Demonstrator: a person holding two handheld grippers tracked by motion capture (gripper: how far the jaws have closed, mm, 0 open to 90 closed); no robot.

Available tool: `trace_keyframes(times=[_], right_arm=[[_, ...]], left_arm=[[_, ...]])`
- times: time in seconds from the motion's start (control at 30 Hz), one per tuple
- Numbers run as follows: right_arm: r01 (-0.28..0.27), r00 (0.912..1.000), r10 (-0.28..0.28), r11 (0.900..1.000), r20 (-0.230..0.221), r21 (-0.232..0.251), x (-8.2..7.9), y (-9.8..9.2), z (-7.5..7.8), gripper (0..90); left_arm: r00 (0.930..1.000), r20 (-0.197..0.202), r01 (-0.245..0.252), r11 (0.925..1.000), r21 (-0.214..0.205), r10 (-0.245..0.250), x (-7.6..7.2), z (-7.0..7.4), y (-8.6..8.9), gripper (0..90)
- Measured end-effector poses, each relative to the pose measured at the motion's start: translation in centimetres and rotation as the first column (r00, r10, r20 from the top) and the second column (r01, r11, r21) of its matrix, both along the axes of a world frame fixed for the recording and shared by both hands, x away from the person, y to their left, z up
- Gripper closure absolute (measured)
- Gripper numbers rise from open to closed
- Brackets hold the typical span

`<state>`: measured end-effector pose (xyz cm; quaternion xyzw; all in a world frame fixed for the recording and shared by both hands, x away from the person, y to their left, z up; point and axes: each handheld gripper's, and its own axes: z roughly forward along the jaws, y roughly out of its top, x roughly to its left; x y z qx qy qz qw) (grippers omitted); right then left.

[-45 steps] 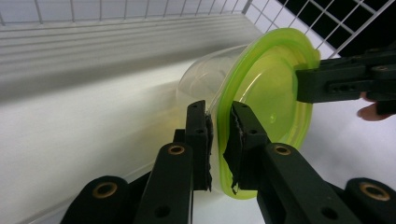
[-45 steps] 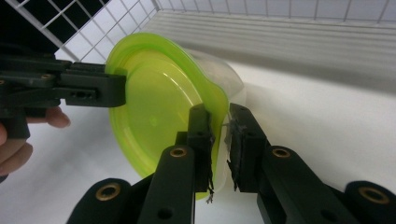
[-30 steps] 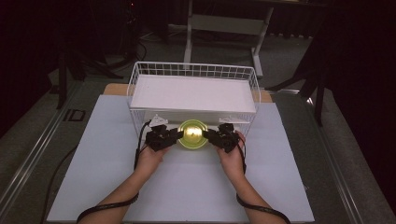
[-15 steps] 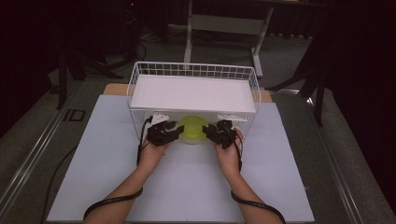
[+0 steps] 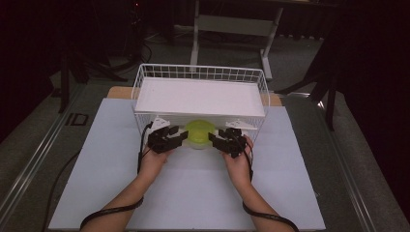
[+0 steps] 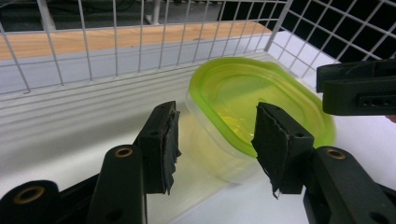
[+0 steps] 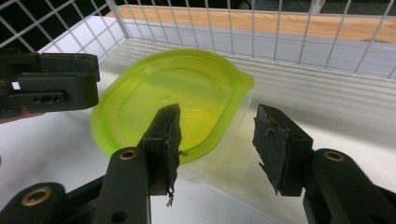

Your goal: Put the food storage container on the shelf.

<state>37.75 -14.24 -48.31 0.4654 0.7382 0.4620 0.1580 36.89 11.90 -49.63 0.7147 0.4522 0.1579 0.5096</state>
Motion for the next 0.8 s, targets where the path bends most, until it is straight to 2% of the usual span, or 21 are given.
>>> trace_keyframes(times=[0.1,0.13,0.23,0.33,0.37,0.4,0.43,0.47,0.57,0.63,0.67,0.73,0.8], right_arm=[[-0.003,1.0,0.003,0.9999,0.002,0.012,-0.5,0.0,0.3,50.5],[-0.003,1.0,0.003,0.9999,0.002,0.012,-0.5,0.0,0.3,50.8],[-0.032,0.9995,0.032,0.9993,0.008,0.019,-1.8,0.2,0.5,51.7],[-0.045,0.999,0.045,0.9988,0.007,0.021,-2.7,0.3,0.6,55.3],[-0.049,0.9988,0.049,0.9987,0.003,0.012,-3.0,0.4,0.5,59.4],[-0.061,0.9981,0.061,0.9981,-0.005,0.009,-3.2,0.4,0.5,61.9],[-0.068,0.9977,0.068,0.9977,-0.007,0.0,-3.4,0.5,0.4,62.5],[-0.074,0.9972,0.074,0.9971,-0.012,-0.014,-3.6,0.6,0.2,66.0],[-0.088,0.9958,0.087,0.9959,-0.028,-0.02,-3.8,0.7,-0.3,74.3],[-0.098,0.9944,0.097,0.995,-0.043,-0.02,-3.9,1.0,-0.6,82.3],[-0.107,0.9935,0.106,0.9939,-0.043,-0.027,-3.9,1.2,-0.8,85.7],[-0.117,0.9924,0.115,0.9926,-0.044,-0.033,-3.9,1.5,-1.2,89.2],[-0.127,0.9899,0.125,0.9915,-0.068,-0.03,-3.8,2.0,-1.6,89.5]], left_arm=[[1.0,0.001,0.0,1.0,-0.002,0.0,-0.3,0.1,0.2,50.5],[0.9999,-0.004,0.016,0.9996,-0.022,-0.016,-1.0,0.3,0.5,50.5],[0.9991,-0.01,0.041,0.9991,-0.011,-0.041,-2.2,0.4,0.8,48.7],[0.9978,-0.018,0.063,0.9978,-0.02,-0.063,-3.5,0.5,1.3,45.2],[0.9977,-0.015,0.067,0.9976,-0.017,-0.067,-3.9,0.6,1.4,45.3],[0.9983,-0.008,0.058,0.9983,0.005,-0.058,-4.4,0.6,1.5,45.2],[0.9986,-0.016,0.05,0.9987,0.012,-0.05,-4.8,0.7,1.7,44.6],[0.9986,-0.027,0.047,0.9989,0.006,-0.046,-5.0,0.7,1.9,40.4],[0.9984,-0.045,0.034,0.9994,-0.011,-0.034,-5.9,0.6,2.5,36.9],[0.9954,-0.062,0.072,0.9968,-0.037,-0.074,-6.4,0.4,3.2,26.9],[0.9946,-0.063,0.081,0.9961,-0.037,-0.083,-6.6,0.3,3.4,23.7],[0.9948,-0.05,0.088,0.9959,-0.021,-0.089,-7.2,0.1,3.8,18.8],[0.9969,-0.019,0.076,0.9971,0.007,-0.076,-7.9,-0.2,4.0,16.7]])
